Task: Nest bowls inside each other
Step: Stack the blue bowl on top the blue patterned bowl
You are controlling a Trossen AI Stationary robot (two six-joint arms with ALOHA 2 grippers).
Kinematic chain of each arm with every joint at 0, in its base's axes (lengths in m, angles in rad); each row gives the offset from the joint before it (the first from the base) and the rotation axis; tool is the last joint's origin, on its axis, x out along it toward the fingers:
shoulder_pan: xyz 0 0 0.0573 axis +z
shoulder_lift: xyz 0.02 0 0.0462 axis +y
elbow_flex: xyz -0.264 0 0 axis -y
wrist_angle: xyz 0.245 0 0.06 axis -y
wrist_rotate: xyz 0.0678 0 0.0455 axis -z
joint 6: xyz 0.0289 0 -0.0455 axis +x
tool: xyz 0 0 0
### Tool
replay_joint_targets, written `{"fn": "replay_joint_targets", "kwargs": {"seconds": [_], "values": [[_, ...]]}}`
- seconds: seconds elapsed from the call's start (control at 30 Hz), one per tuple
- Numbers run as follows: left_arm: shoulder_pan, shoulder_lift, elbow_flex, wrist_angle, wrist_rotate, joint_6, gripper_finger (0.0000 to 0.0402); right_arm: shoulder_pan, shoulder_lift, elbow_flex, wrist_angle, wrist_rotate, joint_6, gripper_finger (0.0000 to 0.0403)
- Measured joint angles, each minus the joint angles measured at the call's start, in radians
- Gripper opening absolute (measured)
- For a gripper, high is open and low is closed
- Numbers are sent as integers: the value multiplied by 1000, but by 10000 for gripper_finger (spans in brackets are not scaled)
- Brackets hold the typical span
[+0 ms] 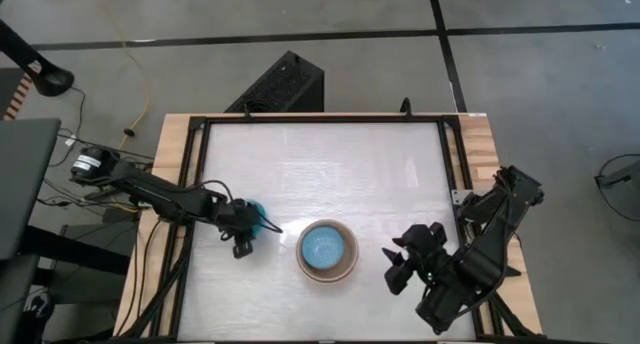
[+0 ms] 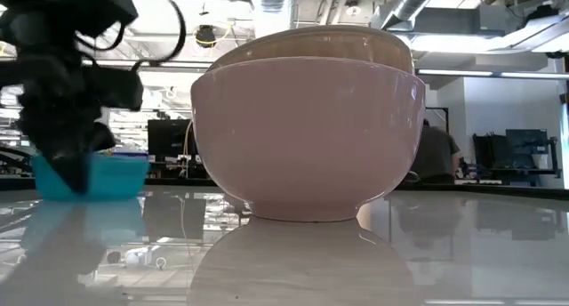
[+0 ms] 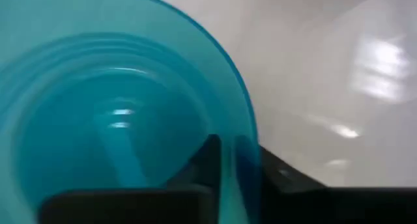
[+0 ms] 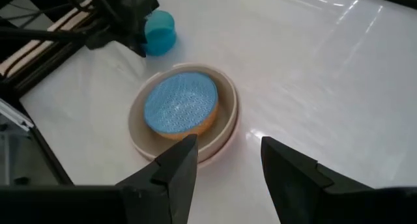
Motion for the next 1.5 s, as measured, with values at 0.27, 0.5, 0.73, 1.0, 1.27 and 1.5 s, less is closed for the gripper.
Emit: {"fn": "replay_joint_targets", "kwargs": {"seconds": [0.27, 0.5, 0.73, 1.0, 1.27, 1.5], "values": [[-69, -98, 140, 201, 30, -32, 1, 22, 0, -3, 0, -19, -23, 200], [-106, -1, 421, 217, -16, 110, 0, 88, -37, -184, -1, -26, 175, 200], [-86, 316, 725, 61, 26, 231, 0, 186, -50, -308, 70, -55, 350, 201], [-84, 644, 1041, -258, -2, 321, 0, 249, -45, -308, 79, -48, 358, 201], [-87, 857, 1253, -342, 0, 332, 0, 320, -45, -308, 57, -48, 362, 201], [-85, 914, 1328, -389, -9, 271, 5, 376, -45, -308, 33, -63, 366, 201]]}}
